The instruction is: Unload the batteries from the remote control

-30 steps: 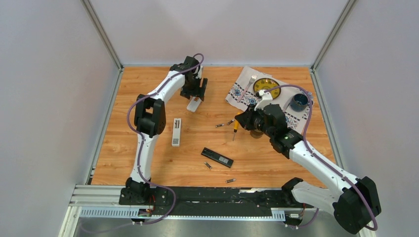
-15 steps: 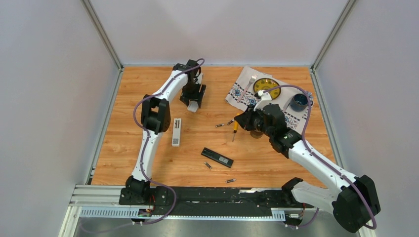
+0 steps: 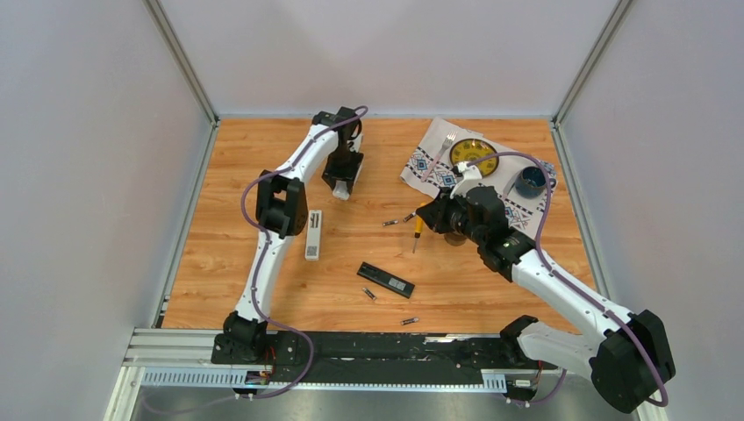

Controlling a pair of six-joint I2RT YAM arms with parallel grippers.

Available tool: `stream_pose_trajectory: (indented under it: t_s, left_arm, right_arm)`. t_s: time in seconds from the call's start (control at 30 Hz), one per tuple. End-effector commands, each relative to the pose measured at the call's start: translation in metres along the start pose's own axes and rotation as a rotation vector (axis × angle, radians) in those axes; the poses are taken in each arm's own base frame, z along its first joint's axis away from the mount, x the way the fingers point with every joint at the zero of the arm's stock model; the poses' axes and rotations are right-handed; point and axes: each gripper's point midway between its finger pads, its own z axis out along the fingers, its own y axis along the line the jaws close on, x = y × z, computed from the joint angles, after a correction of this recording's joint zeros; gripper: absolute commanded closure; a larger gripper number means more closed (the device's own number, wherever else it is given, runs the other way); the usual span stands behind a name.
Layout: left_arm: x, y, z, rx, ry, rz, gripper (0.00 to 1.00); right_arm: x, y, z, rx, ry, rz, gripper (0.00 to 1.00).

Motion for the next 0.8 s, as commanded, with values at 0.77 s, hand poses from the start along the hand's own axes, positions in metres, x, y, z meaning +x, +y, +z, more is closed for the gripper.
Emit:
stream_pose_trajectory:
  t_s: [0.77]
  left_arm:
    - [0.167,-0.058,-0.018,0.013,0.068,0.102,0.54]
  right_arm:
    - [-0.024,0.018,-0.010,-0.077,-0.073,0.006,1.00]
